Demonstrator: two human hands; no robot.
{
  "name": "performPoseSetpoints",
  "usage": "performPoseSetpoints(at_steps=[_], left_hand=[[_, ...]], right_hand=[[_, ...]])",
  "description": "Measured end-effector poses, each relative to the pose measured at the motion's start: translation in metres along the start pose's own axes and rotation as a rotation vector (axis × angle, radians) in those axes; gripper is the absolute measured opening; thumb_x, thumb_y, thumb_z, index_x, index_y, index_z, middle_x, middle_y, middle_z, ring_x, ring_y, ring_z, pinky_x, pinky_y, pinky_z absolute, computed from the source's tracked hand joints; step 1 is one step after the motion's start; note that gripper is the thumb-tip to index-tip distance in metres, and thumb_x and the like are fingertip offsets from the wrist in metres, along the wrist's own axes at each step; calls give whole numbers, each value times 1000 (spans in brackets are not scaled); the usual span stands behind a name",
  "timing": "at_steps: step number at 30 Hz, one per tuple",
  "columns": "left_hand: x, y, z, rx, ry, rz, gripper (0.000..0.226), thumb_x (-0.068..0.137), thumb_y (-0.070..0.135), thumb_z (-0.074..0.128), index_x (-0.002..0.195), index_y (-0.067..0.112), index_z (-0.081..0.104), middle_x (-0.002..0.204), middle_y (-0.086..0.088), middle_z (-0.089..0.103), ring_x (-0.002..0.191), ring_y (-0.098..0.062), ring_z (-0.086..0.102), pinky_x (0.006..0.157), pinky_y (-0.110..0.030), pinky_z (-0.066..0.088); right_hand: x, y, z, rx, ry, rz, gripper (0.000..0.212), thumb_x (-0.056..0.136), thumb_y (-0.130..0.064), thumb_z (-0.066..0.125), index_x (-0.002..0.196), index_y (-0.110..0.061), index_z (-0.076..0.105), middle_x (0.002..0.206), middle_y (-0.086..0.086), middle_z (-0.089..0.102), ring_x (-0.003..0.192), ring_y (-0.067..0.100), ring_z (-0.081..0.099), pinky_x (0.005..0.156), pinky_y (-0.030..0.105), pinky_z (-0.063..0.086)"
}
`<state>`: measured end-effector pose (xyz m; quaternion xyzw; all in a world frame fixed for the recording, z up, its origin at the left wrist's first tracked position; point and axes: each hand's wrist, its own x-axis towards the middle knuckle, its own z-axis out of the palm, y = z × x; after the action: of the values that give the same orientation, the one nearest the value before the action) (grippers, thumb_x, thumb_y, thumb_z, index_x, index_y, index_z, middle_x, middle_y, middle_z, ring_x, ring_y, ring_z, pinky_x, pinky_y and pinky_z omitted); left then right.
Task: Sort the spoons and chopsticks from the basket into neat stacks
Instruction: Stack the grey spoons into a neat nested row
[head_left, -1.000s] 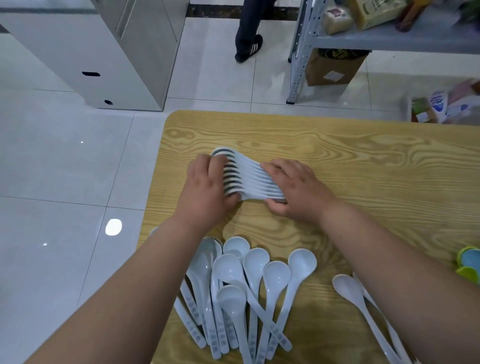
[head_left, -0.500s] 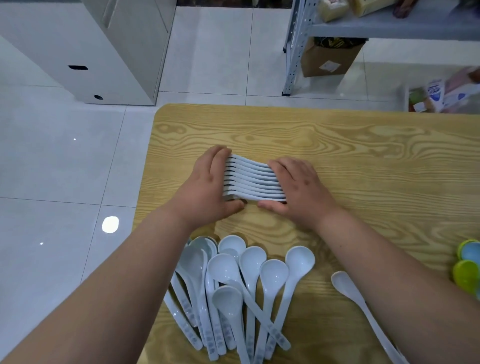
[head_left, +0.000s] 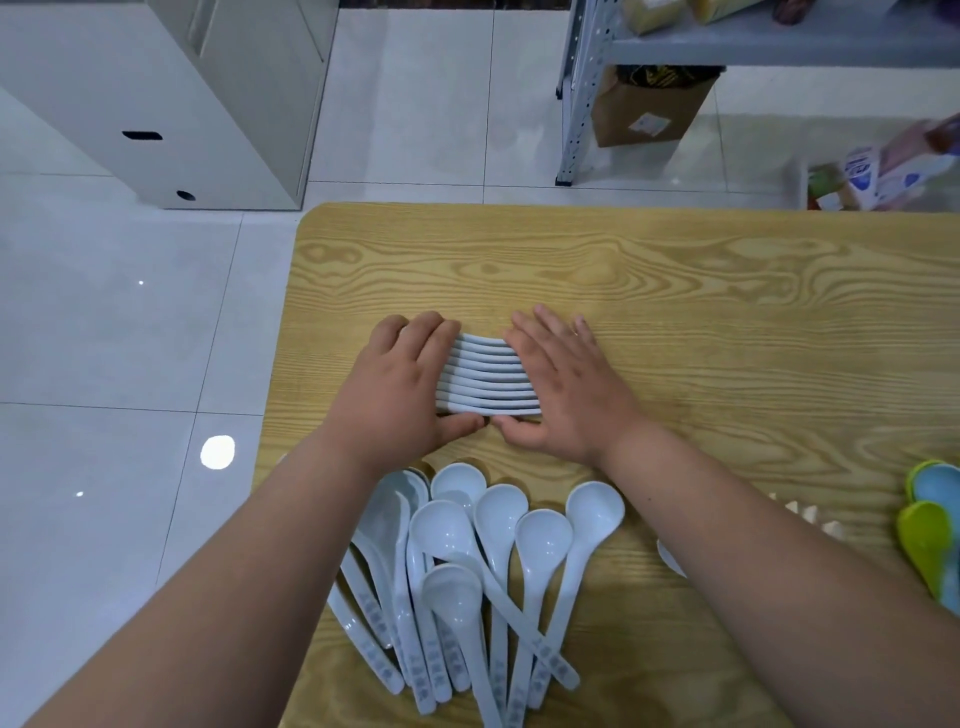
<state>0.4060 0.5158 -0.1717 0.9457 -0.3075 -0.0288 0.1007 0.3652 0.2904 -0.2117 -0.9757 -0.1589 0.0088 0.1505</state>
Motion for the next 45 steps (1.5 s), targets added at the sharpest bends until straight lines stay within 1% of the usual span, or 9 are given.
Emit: performPoseSetpoints(at_steps=[5, 10, 14, 16, 21, 26, 32, 41, 45], left_hand=[[-1, 3, 0, 26, 47, 26, 95, 71, 72, 55, 131, -2, 56, 129, -18, 59, 116, -28, 40, 106, -41, 30], [-1, 2, -1, 46, -17, 0, 100, 72, 76, 55, 138, 0, 51, 136, -17, 54, 121, -35, 47, 110, -45, 35], [0, 0, -3, 63, -79, -15, 108, 71, 79, 53, 147, 4, 42, 150, -17, 42, 138, -39, 37, 117, -51, 32], [1, 0, -4, 61, -86, -29, 107, 71, 78, 54, 149, 6, 40, 152, -17, 38, 140, -40, 35, 116, -52, 33], [2, 1, -4, 76, -73, -2, 102, 72, 77, 52, 146, 7, 44, 143, -16, 48, 141, -42, 34, 117, -53, 33], [2, 2, -6, 103, -116, -18, 107, 73, 85, 41, 153, 13, 35, 158, -13, 33, 150, -38, 19, 119, -55, 26], [2, 0, -8, 120, -104, 6, 105, 74, 83, 42, 152, 13, 39, 159, -14, 33, 152, -38, 16, 121, -55, 21], [-10, -2, -17, 81, 14, 23, 80, 82, 66, 48, 144, 14, 53, 150, -13, 48, 145, -39, 33, 115, -55, 34], [-23, -2, -25, 52, 101, 7, 61, 87, 52, 54, 133, 13, 61, 134, -11, 59, 129, -36, 50, 102, -49, 46]], right_hand=[[-1, 1, -2, -6, -48, -19, 92, 83, -72, 43, 150, -10, 38, 160, 9, 34, 153, 29, 21, 123, 57, 13], [0, 0, -4, -25, -62, -11, 93, 82, -73, 43, 150, -10, 39, 159, 9, 37, 151, 29, 25, 123, 57, 15], [1, 0, -7, -29, -91, -5, 98, 80, -77, 40, 153, -12, 34, 160, 9, 33, 152, 28, 23, 123, 56, 13], [1, 1, -10, -35, -102, -6, 100, 80, -79, 38, 155, -12, 30, 162, 8, 31, 152, 28, 21, 124, 54, 13], [1, 2, -13, -28, -80, -21, 100, 81, -78, 39, 155, -10, 31, 156, 8, 38, 148, 29, 29, 123, 53, 18], [4, 2, -19, -65, -165, -12, 106, 79, -83, 33, 159, -14, 20, 163, 5, 25, 153, 26, 17, 125, 50, 11], [5, 1, -22, -83, -212, 3, 111, 76, -86, 29, 161, -17, 13, 167, 5, 16, 155, 25, 11, 125, 47, 8], [7, -3, -36, -88, -295, 16, 112, 72, -88, 19, 161, -22, 3, 169, -1, 0, 156, 20, 0, 125, 46, 4], [9, -5, -45, -72, -332, 19, 111, 69, -88, 18, 161, -26, 7, 169, -2, -1, 156, 21, 0, 125, 44, 2]])
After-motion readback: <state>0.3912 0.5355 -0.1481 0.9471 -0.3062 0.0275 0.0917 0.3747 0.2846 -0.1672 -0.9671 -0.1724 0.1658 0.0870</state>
